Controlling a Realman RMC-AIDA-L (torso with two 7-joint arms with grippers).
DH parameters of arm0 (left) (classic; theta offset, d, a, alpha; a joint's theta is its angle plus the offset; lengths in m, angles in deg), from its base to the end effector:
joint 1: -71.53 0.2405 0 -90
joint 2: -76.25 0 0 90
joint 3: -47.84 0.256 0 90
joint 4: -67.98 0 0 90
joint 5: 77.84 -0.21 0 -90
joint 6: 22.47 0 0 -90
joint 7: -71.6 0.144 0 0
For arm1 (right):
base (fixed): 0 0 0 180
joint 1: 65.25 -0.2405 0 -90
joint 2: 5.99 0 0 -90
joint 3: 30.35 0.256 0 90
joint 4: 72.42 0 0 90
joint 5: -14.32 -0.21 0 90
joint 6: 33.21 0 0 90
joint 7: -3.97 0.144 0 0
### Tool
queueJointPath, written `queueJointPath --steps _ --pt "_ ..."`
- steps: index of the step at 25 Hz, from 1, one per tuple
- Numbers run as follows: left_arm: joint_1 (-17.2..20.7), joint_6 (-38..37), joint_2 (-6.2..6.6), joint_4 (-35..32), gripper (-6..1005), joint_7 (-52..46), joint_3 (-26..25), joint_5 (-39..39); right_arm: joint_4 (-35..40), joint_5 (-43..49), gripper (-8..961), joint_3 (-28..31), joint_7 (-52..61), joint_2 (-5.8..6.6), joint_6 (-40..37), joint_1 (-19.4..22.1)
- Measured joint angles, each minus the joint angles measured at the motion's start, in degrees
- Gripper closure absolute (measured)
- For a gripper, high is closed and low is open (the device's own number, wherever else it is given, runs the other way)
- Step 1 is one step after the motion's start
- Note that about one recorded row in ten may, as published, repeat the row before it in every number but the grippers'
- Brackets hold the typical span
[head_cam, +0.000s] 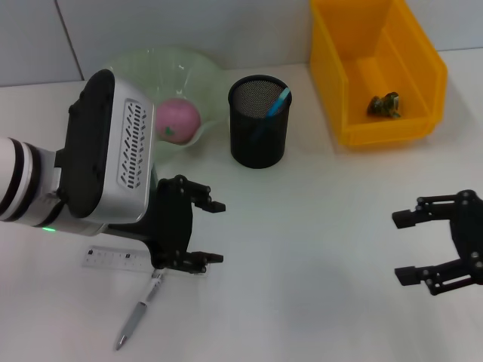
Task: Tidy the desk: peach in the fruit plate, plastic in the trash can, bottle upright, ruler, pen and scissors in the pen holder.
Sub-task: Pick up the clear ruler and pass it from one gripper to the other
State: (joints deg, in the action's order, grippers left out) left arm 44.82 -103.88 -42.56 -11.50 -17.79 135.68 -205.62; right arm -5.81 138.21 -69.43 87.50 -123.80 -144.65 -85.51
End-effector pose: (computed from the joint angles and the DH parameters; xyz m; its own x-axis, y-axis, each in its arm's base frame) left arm -0.1586 0.3214 -0.0361 0.9413 -0.2981 -0.1581 -0.3145 -0.9449 -0.0907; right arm 0.2745 0.2705 0.0767 0.9342 -0.2468 -0.2576 -0.2871 -0.9488 -0.1320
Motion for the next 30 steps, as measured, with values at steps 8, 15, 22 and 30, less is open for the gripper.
queueJointPath --steps 8,15,22,30 --pt "0.61 2.02 0.15 -0.47 331 1.76 0.08 2.16 -6.26 -0.14 120 6.23 0.14 0.74 -2.26 -0.34" --pt "-0.32 2.06 0.17 2.65 332 4.62 4.30 -0.32 -5.62 -0.09 120 6.14 2.67 0.82 -3.51 -0.83" --pt "-2.31 2.25 0.22 5.79 332 7.20 4.09 -2.15 -3.94 0.40 120 4.03 4.74 0.32 -5.21 -1.59" --pt "-4.31 3.19 0.24 8.72 332 9.98 3.08 -2.81 -3.28 0.52 120 2.58 6.45 0.24 -4.80 -1.56"
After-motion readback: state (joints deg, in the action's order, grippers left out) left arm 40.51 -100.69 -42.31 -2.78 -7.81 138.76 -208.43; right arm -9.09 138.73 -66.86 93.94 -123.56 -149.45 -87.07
